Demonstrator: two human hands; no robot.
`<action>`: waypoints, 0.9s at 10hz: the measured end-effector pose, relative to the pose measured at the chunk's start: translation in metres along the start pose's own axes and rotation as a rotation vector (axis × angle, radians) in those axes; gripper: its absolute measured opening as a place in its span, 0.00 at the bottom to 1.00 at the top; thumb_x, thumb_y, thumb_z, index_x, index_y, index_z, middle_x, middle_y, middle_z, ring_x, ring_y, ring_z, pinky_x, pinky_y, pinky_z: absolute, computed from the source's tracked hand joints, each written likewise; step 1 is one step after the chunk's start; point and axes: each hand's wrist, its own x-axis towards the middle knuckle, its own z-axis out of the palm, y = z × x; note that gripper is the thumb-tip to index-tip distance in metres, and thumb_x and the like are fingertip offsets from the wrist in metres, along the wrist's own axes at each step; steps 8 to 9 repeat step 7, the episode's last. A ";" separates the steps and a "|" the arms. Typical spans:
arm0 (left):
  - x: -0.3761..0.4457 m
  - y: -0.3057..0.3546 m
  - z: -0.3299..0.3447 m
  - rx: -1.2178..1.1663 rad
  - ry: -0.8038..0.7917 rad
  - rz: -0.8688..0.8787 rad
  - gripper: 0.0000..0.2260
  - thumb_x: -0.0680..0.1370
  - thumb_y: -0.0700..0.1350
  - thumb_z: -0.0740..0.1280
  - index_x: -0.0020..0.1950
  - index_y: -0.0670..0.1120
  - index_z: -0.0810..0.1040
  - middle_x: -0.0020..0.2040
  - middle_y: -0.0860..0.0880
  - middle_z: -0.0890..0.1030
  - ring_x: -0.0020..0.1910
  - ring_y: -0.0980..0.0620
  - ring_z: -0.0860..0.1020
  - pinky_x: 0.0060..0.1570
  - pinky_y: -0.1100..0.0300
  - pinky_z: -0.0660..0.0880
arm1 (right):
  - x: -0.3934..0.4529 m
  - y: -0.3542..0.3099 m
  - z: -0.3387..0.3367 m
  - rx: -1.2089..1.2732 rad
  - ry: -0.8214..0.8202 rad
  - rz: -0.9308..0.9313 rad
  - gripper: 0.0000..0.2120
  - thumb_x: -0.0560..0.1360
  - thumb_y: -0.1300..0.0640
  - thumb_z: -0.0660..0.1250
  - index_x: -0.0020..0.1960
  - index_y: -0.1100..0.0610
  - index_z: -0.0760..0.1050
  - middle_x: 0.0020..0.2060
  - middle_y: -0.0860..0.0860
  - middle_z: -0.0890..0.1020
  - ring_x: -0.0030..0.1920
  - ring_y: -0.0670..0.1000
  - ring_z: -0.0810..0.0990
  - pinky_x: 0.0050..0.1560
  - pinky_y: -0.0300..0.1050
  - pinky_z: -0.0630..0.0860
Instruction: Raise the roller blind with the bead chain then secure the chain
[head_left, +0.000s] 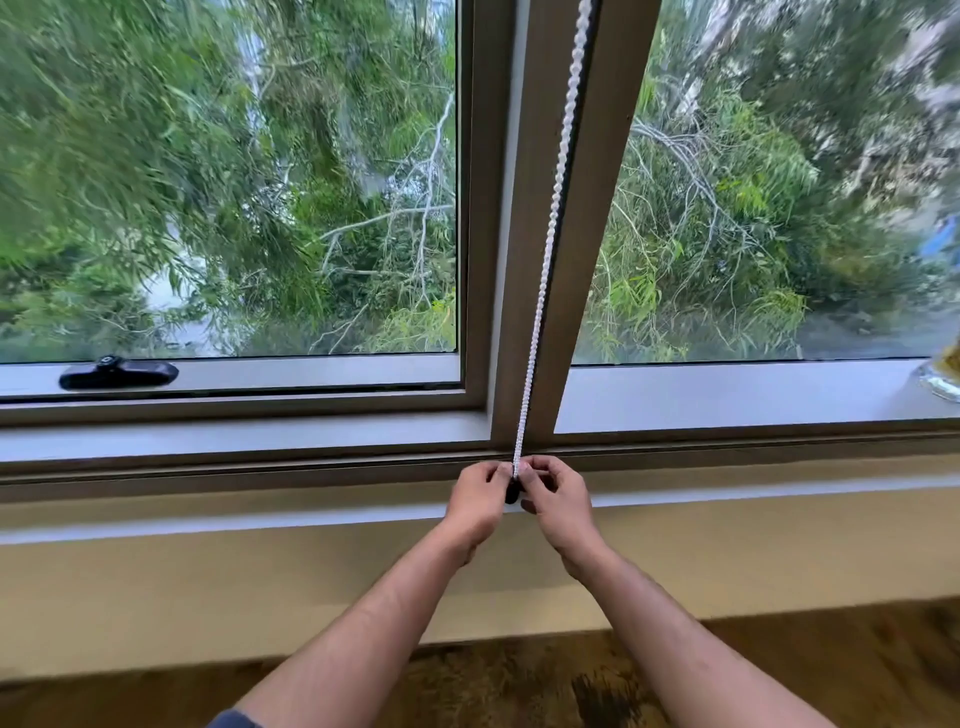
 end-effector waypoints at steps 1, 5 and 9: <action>-0.002 0.002 -0.001 0.015 -0.010 0.024 0.15 0.84 0.45 0.59 0.51 0.41 0.83 0.35 0.50 0.78 0.30 0.57 0.70 0.31 0.63 0.66 | -0.001 -0.002 0.001 0.012 0.012 0.024 0.05 0.80 0.52 0.70 0.50 0.53 0.83 0.45 0.56 0.88 0.44 0.54 0.84 0.56 0.63 0.81; -0.013 -0.005 -0.008 0.054 0.020 0.019 0.14 0.84 0.48 0.61 0.60 0.41 0.81 0.56 0.44 0.85 0.54 0.47 0.81 0.57 0.53 0.75 | -0.015 -0.001 -0.001 0.022 0.056 0.023 0.05 0.81 0.53 0.69 0.50 0.53 0.83 0.45 0.51 0.88 0.49 0.55 0.86 0.55 0.59 0.83; -0.047 -0.002 -0.017 0.176 0.109 0.011 0.13 0.83 0.49 0.61 0.62 0.45 0.80 0.61 0.47 0.82 0.60 0.48 0.78 0.58 0.57 0.72 | -0.036 -0.004 -0.017 -0.011 -0.019 0.035 0.09 0.83 0.49 0.65 0.53 0.52 0.81 0.51 0.52 0.87 0.53 0.52 0.83 0.53 0.54 0.81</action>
